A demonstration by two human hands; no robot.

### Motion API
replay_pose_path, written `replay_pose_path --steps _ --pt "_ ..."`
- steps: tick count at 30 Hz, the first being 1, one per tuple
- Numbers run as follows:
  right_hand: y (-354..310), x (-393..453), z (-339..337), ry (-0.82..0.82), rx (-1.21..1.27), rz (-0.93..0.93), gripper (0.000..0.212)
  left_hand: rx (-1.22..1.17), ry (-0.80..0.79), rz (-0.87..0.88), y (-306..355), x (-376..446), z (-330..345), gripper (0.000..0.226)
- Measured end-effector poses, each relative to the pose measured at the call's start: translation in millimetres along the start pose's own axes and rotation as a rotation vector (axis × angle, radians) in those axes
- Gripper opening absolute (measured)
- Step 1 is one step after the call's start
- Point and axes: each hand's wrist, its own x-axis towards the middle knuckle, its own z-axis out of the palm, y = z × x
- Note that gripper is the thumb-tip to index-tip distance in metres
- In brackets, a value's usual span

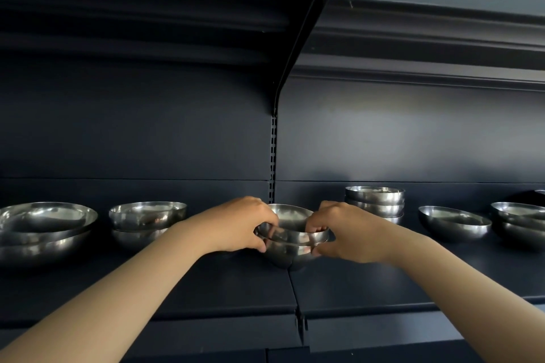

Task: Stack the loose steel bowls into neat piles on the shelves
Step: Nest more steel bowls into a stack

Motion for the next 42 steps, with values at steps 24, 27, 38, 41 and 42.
replay_pose_path --steps 24,27,38,41,42 --pt "70 -73 -44 -0.110 -0.117 0.172 0.012 -0.107 0.068 0.157 89 71 26 0.019" --pt "73 -74 -42 -0.132 -0.138 0.198 0.016 -0.099 0.081 0.162 92 73 30 0.018" --pt "9 -24 -51 0.138 -0.012 -0.004 0.013 0.033 0.263 -0.169 -2 -18 4 0.039" --pt "-24 18 -17 0.197 0.066 -0.140 0.021 0.076 0.199 -0.335 -32 -52 -2 0.034" --pt "-32 31 -4 0.194 0.096 -0.161 0.024 0.077 0.169 -0.365 -38 -58 -2 0.033"
